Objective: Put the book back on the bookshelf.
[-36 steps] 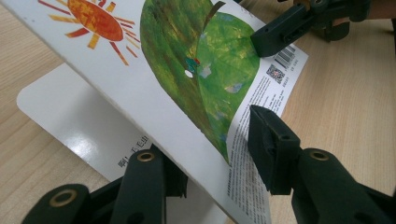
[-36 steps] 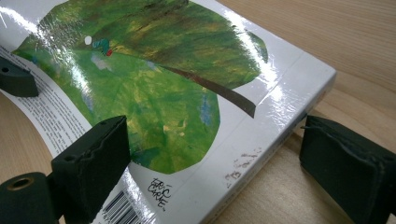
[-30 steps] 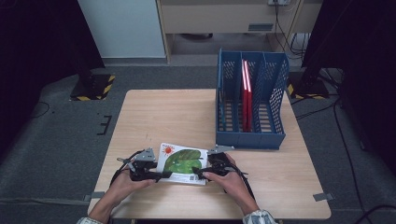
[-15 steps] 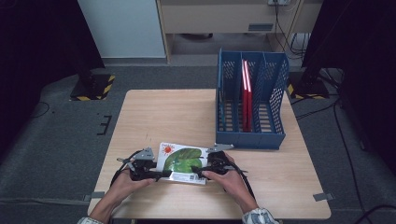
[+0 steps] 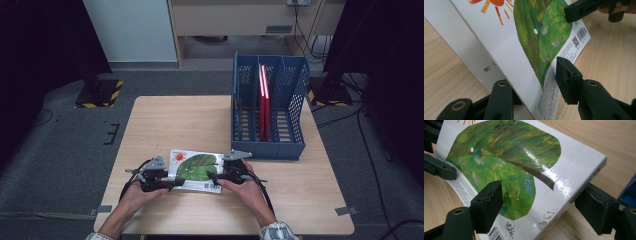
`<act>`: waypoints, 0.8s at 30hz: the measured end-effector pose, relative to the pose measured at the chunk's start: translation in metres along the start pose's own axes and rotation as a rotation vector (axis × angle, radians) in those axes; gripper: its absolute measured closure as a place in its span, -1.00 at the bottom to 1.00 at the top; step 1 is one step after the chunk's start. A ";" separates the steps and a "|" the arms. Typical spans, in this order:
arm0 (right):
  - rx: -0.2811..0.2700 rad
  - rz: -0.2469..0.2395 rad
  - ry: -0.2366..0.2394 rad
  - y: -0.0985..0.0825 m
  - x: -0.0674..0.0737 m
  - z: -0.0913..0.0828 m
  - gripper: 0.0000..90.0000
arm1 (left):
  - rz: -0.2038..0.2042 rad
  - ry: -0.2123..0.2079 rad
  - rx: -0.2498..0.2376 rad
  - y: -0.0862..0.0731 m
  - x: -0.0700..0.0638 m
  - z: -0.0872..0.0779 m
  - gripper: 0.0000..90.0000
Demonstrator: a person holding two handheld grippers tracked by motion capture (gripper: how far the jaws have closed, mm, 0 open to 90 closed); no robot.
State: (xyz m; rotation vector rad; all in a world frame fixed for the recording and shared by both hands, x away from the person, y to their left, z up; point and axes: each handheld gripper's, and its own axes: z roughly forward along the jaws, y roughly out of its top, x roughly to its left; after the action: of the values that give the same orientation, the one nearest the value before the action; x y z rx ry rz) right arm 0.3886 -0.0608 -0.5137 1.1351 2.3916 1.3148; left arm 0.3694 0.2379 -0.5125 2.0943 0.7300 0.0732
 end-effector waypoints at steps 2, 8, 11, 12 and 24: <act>-0.009 -0.004 -0.006 0.002 0.000 -0.001 -0.43 | 0.002 0.006 -0.005 0.000 0.000 0.000 0.35; -0.029 -0.021 -0.022 0.007 0.002 -0.008 -0.34 | 0.001 0.028 -0.017 0.000 0.001 0.000 0.38; -0.037 -0.025 -0.023 0.009 0.003 -0.011 -0.31 | -0.002 0.047 -0.023 -0.001 0.002 0.000 0.39; -0.041 -0.027 -0.019 0.011 0.004 -0.013 -0.30 | -0.004 0.055 -0.024 -0.001 0.003 0.000 0.39; -0.073 -0.075 0.005 0.015 0.015 -0.029 -0.25 | -0.003 0.099 -0.032 -0.005 0.007 0.000 0.38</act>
State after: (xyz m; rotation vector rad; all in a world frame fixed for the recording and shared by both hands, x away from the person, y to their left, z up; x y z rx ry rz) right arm 0.3723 -0.0642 -0.4816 1.0131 2.3448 1.3699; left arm 0.3727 0.2433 -0.5176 2.0709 0.7867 0.1864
